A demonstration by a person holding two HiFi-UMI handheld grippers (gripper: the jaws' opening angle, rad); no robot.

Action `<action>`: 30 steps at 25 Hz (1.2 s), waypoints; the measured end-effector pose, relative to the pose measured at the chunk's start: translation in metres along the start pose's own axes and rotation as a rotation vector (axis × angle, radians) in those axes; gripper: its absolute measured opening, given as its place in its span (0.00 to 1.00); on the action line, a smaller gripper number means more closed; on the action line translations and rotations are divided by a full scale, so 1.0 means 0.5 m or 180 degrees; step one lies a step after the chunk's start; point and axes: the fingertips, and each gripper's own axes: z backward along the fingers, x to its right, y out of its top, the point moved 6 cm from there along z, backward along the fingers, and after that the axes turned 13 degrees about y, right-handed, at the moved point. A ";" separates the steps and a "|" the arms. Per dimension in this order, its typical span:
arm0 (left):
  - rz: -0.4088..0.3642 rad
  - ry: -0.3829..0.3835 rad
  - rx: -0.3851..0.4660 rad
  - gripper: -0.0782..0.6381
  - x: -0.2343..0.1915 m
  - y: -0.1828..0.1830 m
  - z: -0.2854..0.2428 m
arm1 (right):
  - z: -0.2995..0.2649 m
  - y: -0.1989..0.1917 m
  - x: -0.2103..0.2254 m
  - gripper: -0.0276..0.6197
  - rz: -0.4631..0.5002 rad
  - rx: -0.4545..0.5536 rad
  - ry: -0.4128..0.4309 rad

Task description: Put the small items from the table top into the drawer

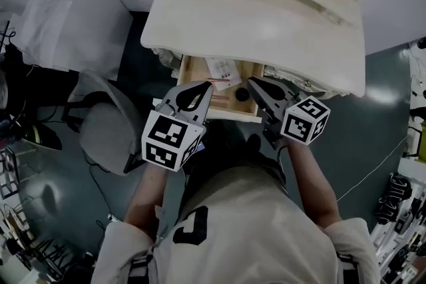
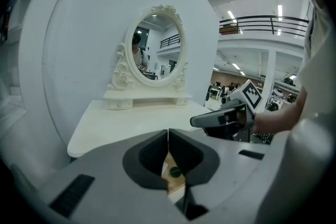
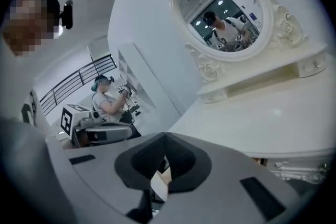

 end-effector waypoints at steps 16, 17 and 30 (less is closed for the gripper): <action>-0.0414 -0.0305 0.0089 0.19 0.249 0.056 -0.020 | 0.249 0.013 -0.064 0.09 0.0218 0.0480 0.0036; -0.0423 -0.0303 0.0094 0.19 0.265 0.057 -0.020 | 0.266 0.013 -0.066 0.09 0.0230 0.0483 0.0033; -0.0464 -0.0157 0.0154 0.19 0.486 0.057 -0.006 | 0.470 0.002 -0.105 0.09 0.0438 0.0373 0.0289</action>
